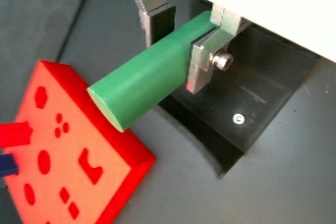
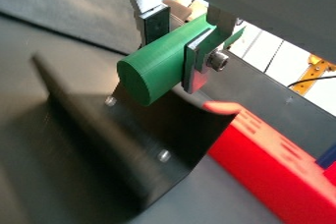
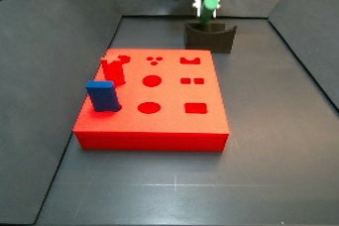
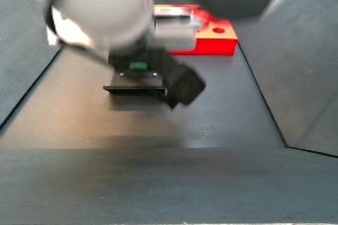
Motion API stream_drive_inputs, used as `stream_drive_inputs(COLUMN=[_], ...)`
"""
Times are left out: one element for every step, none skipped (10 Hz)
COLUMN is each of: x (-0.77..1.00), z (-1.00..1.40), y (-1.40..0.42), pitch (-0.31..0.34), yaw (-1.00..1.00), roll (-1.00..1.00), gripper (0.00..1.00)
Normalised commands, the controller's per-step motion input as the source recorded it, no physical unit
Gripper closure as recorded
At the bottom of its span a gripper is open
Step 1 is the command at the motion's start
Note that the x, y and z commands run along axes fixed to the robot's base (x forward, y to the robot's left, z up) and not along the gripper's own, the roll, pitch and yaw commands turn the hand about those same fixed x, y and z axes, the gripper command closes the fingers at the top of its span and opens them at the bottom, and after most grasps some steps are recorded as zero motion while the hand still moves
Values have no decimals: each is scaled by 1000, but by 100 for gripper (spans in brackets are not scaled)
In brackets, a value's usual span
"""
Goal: Pick up the round object. Move up. Place the round object on the fixture. Regrasp the round object. Move to above the board. Insert the round object.
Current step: Place the round object on the fixture, then regrasp the round object.
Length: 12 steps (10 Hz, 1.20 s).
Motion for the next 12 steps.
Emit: stream_drive_inputs(x=[184,184,157,136,88,76,0,0,-5,-31,-35,-37], z=[-1000,-1000,-812,-705,-585,-590,0,1000,1000,1000,1000,1000], y=[108,110,99,84,104,100,0,0,4,0,-4,-4], pitch=[-23,-23,-26,-26,-28,-25,0,-27,-26,-4,10,49], yaw=[-94,-76,-59,-54,-42,-37,0,78,80,75,71,65], roll=[-222,-179,-152,-144,-110,-111,0,33,41,56,61,62], gripper=[100,100,100,100,100,100,0,0,0,0,0,0])
